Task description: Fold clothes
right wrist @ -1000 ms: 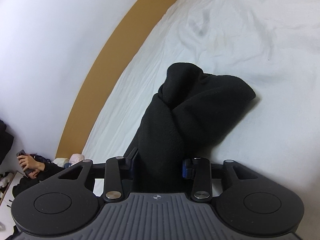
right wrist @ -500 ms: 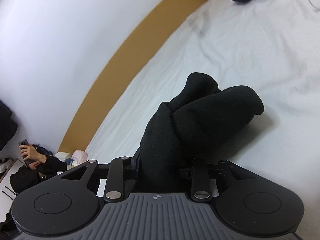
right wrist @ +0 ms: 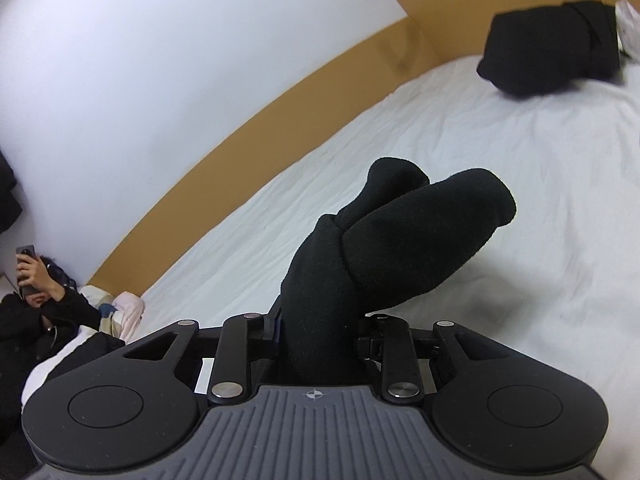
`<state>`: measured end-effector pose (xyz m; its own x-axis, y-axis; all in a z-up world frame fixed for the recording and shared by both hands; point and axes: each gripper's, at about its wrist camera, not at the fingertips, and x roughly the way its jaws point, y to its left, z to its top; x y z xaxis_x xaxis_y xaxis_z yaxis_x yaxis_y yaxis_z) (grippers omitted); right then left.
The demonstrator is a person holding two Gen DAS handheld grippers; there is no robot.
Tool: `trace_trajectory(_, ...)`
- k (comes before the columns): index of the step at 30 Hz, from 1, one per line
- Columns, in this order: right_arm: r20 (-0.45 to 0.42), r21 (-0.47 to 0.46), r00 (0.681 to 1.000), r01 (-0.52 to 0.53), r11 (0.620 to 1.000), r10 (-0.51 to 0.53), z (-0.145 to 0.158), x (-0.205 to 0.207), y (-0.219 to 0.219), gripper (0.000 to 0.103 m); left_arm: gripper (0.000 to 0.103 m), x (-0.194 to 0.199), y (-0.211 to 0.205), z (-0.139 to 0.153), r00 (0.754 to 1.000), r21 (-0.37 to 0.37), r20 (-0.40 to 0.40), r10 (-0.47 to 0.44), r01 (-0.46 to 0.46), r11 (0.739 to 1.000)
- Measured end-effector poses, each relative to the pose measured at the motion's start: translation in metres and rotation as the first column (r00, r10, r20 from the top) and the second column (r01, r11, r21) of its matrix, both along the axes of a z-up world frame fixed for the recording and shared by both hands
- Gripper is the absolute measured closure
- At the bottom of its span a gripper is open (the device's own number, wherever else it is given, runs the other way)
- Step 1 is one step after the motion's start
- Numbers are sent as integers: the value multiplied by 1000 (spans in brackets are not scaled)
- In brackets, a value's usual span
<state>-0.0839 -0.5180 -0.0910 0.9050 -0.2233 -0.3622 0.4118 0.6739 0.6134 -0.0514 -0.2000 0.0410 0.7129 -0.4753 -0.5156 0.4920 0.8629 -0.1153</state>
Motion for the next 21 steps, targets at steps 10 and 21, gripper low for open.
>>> trace_trajectory(10,20,-565,985,-130,815,171,43,9,80,74,0,7,26,5,998,-51,-31,52,-53,997)
trace_trajectory(21,-388,-849,753,-516,111,531,28,28,222,72,1,26,91,7,975,-196,-123,186,-208,958)
